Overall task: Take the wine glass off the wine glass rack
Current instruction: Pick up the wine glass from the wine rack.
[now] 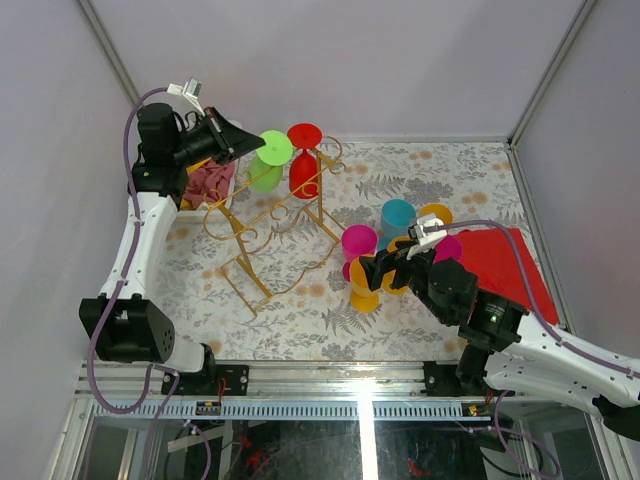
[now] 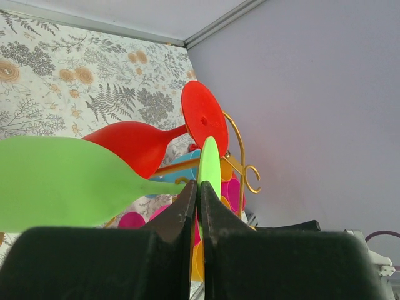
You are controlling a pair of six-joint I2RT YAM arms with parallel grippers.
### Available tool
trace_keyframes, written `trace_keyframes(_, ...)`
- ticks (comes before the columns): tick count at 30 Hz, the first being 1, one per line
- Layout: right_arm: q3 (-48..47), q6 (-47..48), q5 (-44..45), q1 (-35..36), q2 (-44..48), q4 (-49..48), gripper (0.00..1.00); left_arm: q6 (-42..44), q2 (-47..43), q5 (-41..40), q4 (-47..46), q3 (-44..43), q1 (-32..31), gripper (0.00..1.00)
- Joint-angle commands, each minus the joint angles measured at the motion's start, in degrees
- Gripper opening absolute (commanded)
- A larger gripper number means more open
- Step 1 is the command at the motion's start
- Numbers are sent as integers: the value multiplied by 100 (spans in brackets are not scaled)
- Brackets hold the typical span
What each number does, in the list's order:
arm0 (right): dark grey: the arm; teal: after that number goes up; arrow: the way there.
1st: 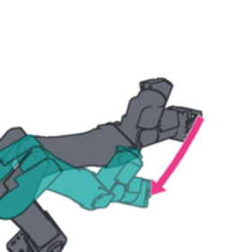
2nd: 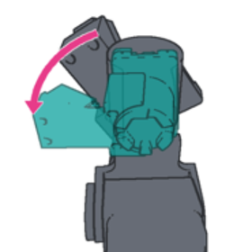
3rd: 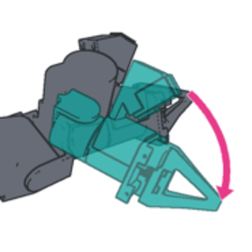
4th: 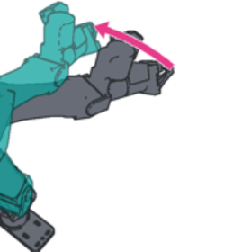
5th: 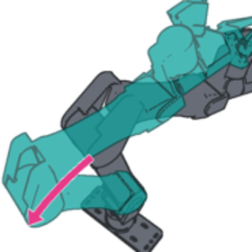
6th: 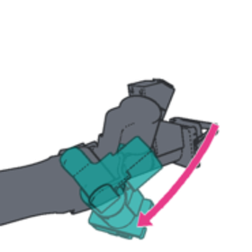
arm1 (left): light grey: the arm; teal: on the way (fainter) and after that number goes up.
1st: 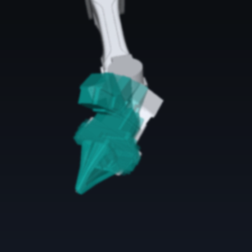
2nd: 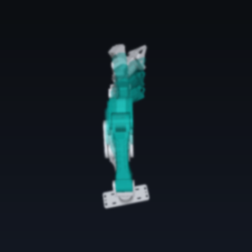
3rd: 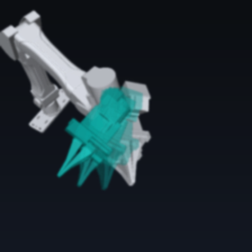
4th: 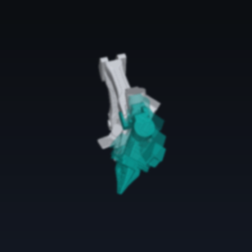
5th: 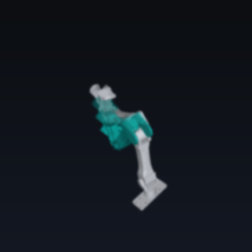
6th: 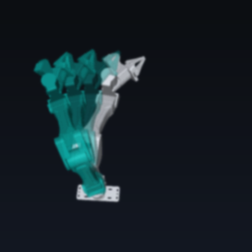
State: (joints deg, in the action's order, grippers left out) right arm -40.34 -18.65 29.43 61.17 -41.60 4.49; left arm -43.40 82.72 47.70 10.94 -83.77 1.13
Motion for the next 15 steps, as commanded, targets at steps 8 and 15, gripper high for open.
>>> trace_keyframes(8, -229, -64, 229, -26, 65, -200, 99, 96, -154, -178, -60, -341, -11, 0)
trace_keyframes(15, -228, -63, 230, -26, 71, -188, 99, 178, -230, -361, 44, -383, -14, 0)
